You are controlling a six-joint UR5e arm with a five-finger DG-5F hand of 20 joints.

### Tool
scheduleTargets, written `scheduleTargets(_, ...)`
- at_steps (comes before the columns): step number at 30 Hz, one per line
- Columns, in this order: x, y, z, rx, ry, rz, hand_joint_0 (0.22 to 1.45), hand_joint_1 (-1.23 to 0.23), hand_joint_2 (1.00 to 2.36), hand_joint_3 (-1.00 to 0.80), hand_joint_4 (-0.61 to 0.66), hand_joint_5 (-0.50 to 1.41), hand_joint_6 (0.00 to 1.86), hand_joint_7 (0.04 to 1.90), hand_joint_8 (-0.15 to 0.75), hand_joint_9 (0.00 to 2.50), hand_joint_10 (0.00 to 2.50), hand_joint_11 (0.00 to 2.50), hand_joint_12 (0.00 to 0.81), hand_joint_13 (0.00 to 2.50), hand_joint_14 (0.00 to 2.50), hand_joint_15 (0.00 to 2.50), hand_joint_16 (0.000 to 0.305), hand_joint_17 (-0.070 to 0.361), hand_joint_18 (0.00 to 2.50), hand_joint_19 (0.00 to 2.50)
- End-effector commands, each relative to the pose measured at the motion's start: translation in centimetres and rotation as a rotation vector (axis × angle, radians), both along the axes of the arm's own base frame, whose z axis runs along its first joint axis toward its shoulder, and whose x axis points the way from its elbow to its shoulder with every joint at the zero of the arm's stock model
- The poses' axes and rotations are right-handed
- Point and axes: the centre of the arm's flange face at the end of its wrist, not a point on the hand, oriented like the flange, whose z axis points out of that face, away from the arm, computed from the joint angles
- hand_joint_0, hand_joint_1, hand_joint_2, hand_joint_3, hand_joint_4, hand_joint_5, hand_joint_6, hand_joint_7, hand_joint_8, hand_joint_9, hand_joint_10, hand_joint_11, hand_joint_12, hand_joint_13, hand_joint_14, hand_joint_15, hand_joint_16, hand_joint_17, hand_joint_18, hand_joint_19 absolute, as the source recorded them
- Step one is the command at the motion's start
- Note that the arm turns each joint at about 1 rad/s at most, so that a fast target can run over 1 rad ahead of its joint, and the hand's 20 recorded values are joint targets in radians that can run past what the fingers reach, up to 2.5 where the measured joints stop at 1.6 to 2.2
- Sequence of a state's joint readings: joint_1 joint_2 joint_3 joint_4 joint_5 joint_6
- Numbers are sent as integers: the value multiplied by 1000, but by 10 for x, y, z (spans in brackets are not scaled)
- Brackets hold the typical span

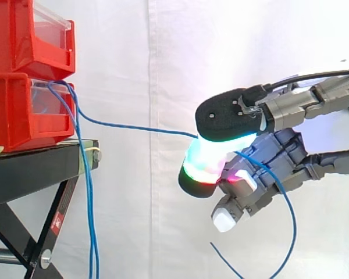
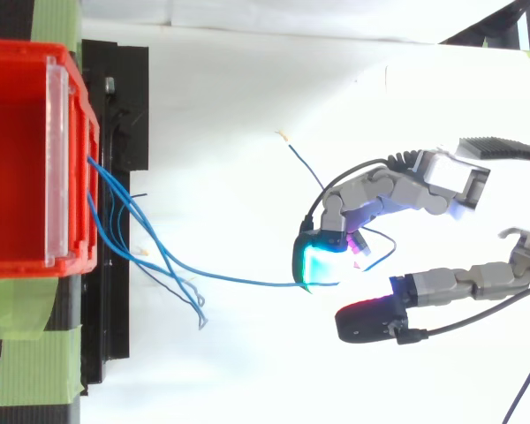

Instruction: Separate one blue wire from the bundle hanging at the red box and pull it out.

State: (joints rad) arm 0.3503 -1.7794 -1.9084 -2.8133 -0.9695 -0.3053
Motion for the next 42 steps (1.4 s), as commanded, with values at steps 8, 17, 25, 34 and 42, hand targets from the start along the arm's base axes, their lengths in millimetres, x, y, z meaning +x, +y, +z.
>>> scheduleTargets(8, 0, 0, 0, 0, 0, -1, 607, -750, 1026, 54, -69, -140, 781, 1212, 267, 570, 341, 1803, 346, 388, 17, 509, 45, 102, 359, 581)
scheduleTargets(17, 0, 1, 0, 0, 0, 1, 607, -750, 1025, 53, -72, -141, 780, 1211, 259, 556, 410, 1800, 347, 390, 17, 509, 45, 101, 361, 580)
scheduleTargets(25, 0, 0, 0, 0, 0, -1, 608, -750, 1026, 47, -65, -142, 781, 1204, 257, 536, 442, 1781, 345, 387, 19, 513, 45, 101, 357, 592)
scheduleTargets(34, 0, 0, -1, 0, 1, 1, 607, -749, 1026, 43, -70, -142, 778, 1209, 250, 512, 487, 1815, 339, 384, 17, 516, 44, 99, 354, 593)
scheduleTargets(42, 0, 0, -1, 0, 1, -1, 606, -747, 1026, 36, -57, -142, 776, 1219, 252, 494, 529, 1884, 334, 385, 19, 508, 43, 96, 357, 594)
